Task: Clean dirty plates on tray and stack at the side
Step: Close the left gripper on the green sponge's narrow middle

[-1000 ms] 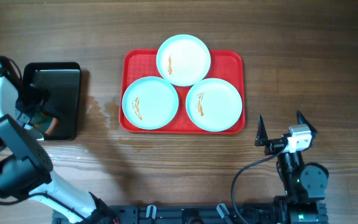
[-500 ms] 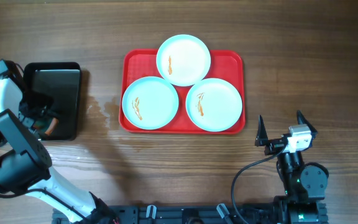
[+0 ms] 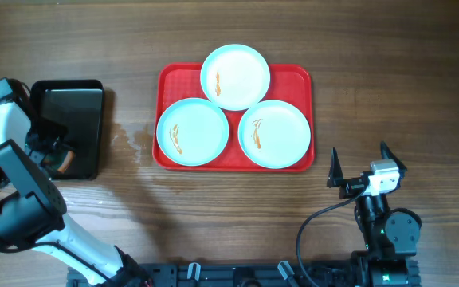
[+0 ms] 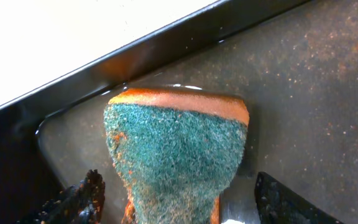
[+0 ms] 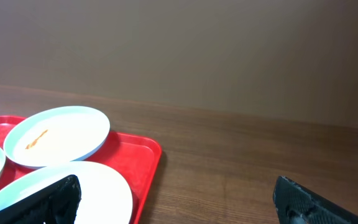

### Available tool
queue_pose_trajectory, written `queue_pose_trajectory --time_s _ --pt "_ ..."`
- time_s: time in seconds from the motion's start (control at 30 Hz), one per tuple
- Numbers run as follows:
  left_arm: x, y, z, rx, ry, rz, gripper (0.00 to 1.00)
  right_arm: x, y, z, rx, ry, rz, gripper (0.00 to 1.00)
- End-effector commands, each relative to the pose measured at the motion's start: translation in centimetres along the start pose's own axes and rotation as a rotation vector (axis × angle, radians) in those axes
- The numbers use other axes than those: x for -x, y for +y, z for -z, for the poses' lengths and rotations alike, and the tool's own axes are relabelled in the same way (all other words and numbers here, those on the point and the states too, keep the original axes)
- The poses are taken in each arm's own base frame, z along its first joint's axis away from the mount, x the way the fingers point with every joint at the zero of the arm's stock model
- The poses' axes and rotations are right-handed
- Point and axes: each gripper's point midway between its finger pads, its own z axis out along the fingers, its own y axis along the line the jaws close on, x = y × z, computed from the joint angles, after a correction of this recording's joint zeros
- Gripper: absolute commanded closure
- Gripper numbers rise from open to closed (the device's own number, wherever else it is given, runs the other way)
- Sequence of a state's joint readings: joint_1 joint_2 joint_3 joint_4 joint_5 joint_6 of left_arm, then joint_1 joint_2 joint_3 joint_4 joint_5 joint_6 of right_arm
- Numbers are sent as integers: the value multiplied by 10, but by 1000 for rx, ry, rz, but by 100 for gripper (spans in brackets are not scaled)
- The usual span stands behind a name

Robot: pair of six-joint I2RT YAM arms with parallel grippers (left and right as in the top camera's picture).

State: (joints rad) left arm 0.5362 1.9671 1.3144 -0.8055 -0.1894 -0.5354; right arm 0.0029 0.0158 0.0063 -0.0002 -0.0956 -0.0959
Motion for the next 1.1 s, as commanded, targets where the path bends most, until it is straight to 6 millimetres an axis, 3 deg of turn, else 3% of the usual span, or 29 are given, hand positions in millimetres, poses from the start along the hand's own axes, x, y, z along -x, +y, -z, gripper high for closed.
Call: queue_pose_trajectory --time_s 0.0,0.03,0.07,0.17,0.37,0.67,0.83,0.9,0.93,0.97,1.0,1.07 --pt "-4 2 -8 9 9 -6 25 1 -4 0 -19 -4 9 1" --pt "-3 1 -8 6 5 -5 32 1 -4 0 -19 -5 9 0" --pt "-3 1 -8 4 3 -5 46 1 -4 0 -19 -5 9 0" --pt "-1 0 -8 0 -4 -3 50 1 -4 0 -19 -5 9 0" --pt "0 -25 0 -126 24 -3 96 1 -4 0 -19 -5 9 0" --pt "17 -77 48 -432 -10 -34 96 1 -4 0 -19 -5 9 0" --pt "26 -77 47 -424 -50 -30 96 1 -4 0 -19 -5 9 0" --pt "26 -77 46 -420 -53 -29 92 1 -4 0 -19 -5 9 0" --pt "26 -76 46 -414 -50 -29 85 1 -4 0 -19 -5 9 0" --pt "24 -75 45 -409 -44 -29 73 1 -4 0 -19 -5 9 0" --pt "22 -73 45 -404 -35 -29 55 1 -4 0 -19 -4 9 0" --pt "19 -71 44 -395 -21 -30 55 1 -4 0 -19 -5 9 0"
